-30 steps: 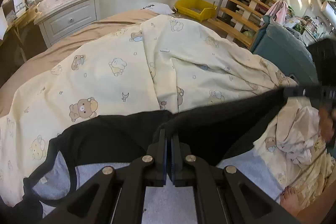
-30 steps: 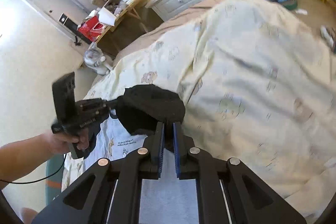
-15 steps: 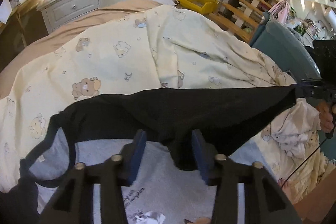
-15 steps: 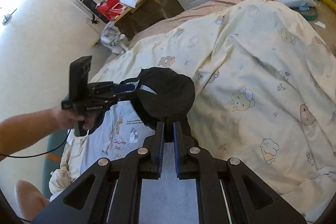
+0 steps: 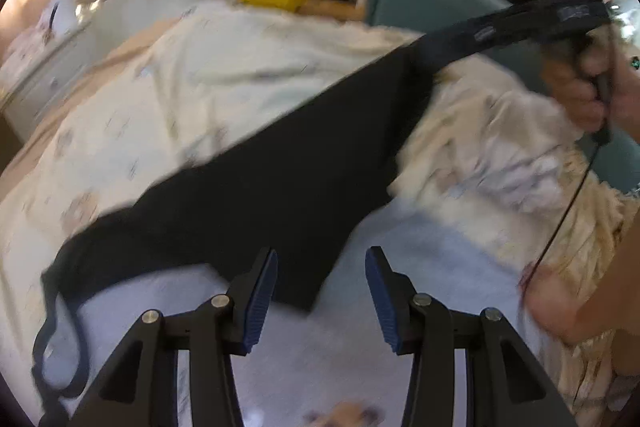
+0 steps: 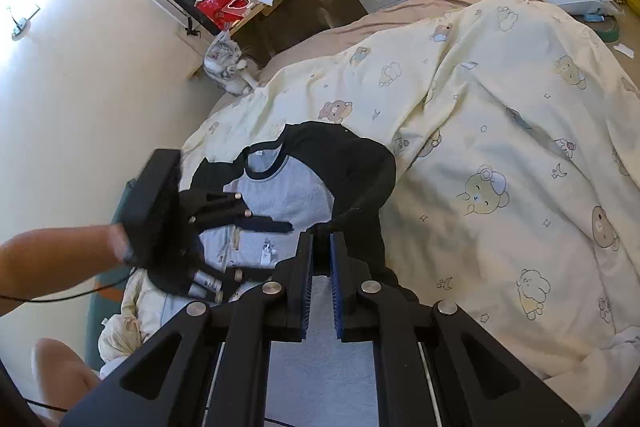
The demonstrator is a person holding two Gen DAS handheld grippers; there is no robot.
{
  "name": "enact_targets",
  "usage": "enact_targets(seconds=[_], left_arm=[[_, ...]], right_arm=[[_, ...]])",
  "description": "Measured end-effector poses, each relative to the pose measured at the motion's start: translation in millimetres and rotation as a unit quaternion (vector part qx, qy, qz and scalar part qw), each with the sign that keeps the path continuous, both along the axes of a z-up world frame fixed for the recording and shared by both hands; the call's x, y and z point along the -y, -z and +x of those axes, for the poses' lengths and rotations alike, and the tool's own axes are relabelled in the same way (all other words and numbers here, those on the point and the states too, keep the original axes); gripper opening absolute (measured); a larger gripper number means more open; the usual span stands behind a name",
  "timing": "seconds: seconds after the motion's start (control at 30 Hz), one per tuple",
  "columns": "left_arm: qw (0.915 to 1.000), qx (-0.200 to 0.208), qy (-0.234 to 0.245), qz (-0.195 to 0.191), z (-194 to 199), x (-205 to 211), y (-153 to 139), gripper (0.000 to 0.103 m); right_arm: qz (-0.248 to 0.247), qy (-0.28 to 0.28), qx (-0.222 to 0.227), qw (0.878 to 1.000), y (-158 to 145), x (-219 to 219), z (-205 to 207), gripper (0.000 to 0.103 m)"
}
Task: Fold clothes
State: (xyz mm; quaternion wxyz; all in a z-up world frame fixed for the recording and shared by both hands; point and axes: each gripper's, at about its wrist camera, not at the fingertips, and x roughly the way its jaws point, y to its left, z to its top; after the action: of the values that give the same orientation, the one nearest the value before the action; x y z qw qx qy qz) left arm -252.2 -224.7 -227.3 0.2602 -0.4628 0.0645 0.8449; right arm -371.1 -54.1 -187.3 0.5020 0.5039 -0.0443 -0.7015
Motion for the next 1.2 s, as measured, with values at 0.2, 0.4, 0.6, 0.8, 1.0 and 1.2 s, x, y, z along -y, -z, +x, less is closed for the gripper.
enact_targets(seconds=[0.2,0.4,0.6,0.8,1.0,1.2], left_arm=[[0.9940,-0.062,-0.045,0.078,-13,-22,-33,0.047],[0.9916,-0.070,-0.076,0.078,-18,-21,-36,0.047],[0.9942,-0.059,-0.064,0.064,-20,-26,-28,0.047],[0.9929,-0.048,-0.097,0.049,-29,-24,-16,0.047],[0.9902,-0.031,-0.136,-0.010,-38,-13,10,0.047],[0.9797,-0.024,-0.198,-0.019,-40,34,29,0.047]], right_arm=[[0.012,-0.005,-0.006,1.000,4,1,4,0.009],[0.009,0.006,-0.002,1.000,6,-6,-1,0.009],[-0.004,0.007,0.004,1.000,4,-5,0,0.009],[-0.011,0.004,0.003,1.000,-1,-3,3,0.009],[-0.025,0.020,0.000,0.999,-8,-11,1,0.009],[-0.032,0.036,-0.005,0.999,-12,-18,-5,0.009]])
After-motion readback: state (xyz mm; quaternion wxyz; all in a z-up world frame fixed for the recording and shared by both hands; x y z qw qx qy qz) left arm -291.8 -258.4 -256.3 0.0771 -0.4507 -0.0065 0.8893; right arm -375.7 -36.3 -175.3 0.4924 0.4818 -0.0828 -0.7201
